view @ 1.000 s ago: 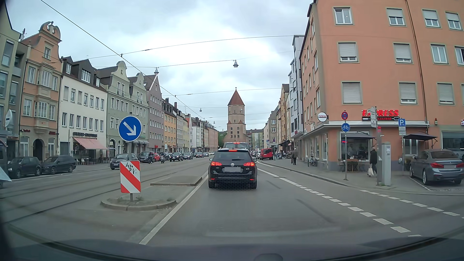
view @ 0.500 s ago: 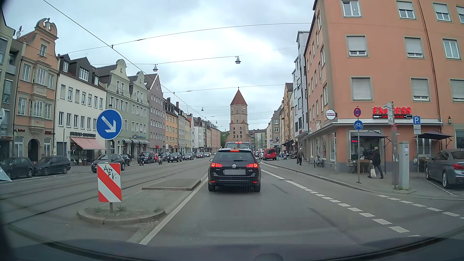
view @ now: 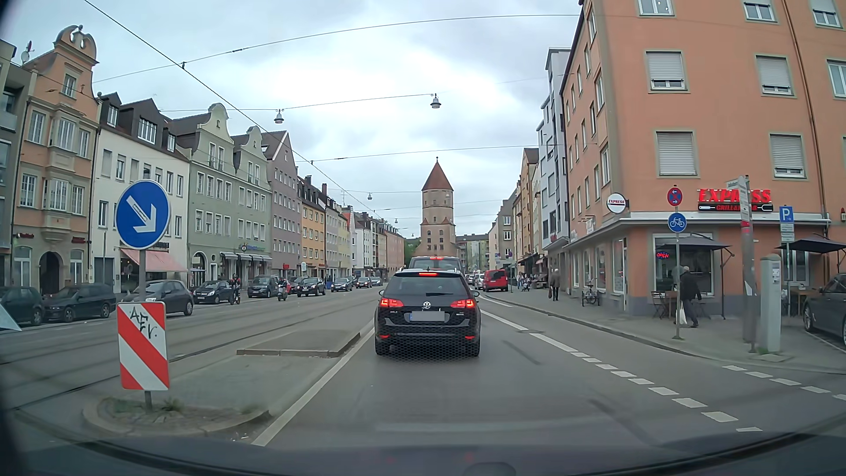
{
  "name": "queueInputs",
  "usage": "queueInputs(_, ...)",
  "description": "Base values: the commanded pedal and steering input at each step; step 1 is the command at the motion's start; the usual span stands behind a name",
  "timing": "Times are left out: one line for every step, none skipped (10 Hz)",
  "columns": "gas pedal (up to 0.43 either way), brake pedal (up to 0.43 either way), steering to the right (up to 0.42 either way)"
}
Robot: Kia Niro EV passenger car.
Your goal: Follow the waypoints while adhering to traffic rules and regulations
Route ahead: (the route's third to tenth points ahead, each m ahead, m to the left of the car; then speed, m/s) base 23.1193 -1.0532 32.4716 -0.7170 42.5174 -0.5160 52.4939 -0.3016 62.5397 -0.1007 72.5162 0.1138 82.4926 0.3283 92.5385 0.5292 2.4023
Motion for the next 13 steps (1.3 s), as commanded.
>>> queueInputs(0.000, 0.195, -0.014)
queueInputs(0.000, 0.195, -0.014)
queueInputs(0.000, 0.201, -0.014)
queueInputs(0.000, 0.201, -0.014)
queueInputs(0.000, 0.201, -0.014)
queueInputs(0.000, 0.207, -0.013)
queueInputs(0.000, 0.207, -0.013)
queueInputs(0.000, 0.207, -0.013)
queueInputs(0.000, 0.201, -0.013)
queueInputs(0.000, 0.201, -0.013)
queueInputs(0.000, 0.195, -0.013)
queueInputs(0.000, 0.189, -0.012)
queueInputs(0.000, 0.183, -0.012)
